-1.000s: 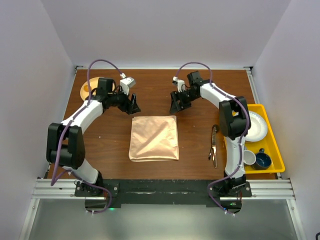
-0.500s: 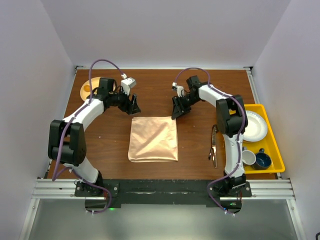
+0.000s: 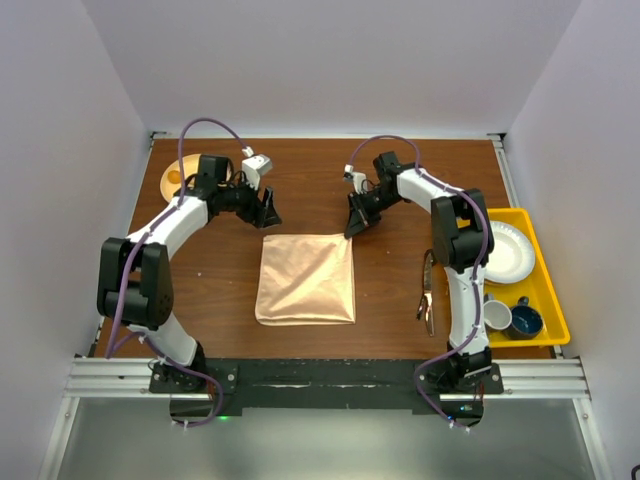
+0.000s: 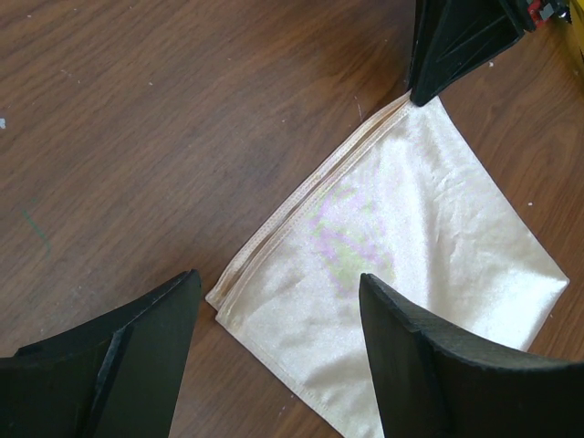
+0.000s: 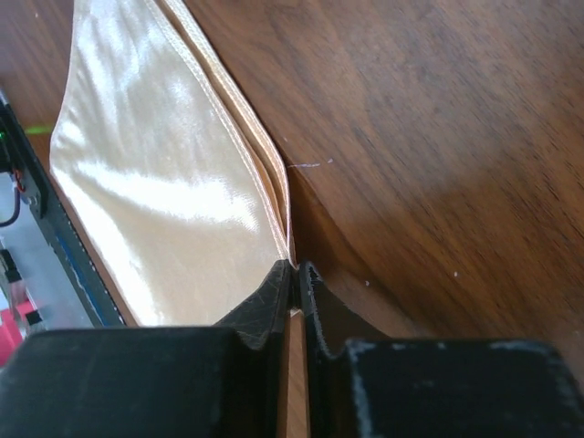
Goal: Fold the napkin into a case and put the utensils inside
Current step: Pick up the lower triangle-folded napkin from the center of the board.
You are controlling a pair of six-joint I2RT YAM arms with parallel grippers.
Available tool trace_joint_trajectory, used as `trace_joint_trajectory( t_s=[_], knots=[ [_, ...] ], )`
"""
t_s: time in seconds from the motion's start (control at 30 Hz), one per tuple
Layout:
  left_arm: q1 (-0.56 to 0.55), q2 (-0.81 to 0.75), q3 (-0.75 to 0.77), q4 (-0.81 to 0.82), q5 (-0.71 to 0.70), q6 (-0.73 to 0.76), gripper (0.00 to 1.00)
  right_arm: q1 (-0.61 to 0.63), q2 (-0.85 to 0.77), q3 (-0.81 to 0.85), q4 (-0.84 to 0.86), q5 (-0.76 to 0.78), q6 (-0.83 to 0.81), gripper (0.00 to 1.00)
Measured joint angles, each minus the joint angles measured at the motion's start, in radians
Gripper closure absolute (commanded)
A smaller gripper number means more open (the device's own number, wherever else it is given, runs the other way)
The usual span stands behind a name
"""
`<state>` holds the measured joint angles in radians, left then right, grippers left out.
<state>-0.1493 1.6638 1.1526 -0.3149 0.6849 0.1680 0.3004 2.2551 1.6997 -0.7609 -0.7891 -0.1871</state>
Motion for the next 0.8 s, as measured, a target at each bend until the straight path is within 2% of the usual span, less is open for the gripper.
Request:
trace_joint_trajectory(
  t_s=[0.37, 0.8],
  knots=[
    [0.013, 0.004, -0.002, 0.016, -0.028, -0.011, 0.25, 0.003, -0.040, -0.030, 0.010, -0.032, -0.055, 1.00],
    [0.040, -0.029, -0.073, 0.063, -0.076, -0.055, 0.25, 0.108, -0.273, -0.204, 0.111, 0.073, -0.277, 1.00]
  ],
)
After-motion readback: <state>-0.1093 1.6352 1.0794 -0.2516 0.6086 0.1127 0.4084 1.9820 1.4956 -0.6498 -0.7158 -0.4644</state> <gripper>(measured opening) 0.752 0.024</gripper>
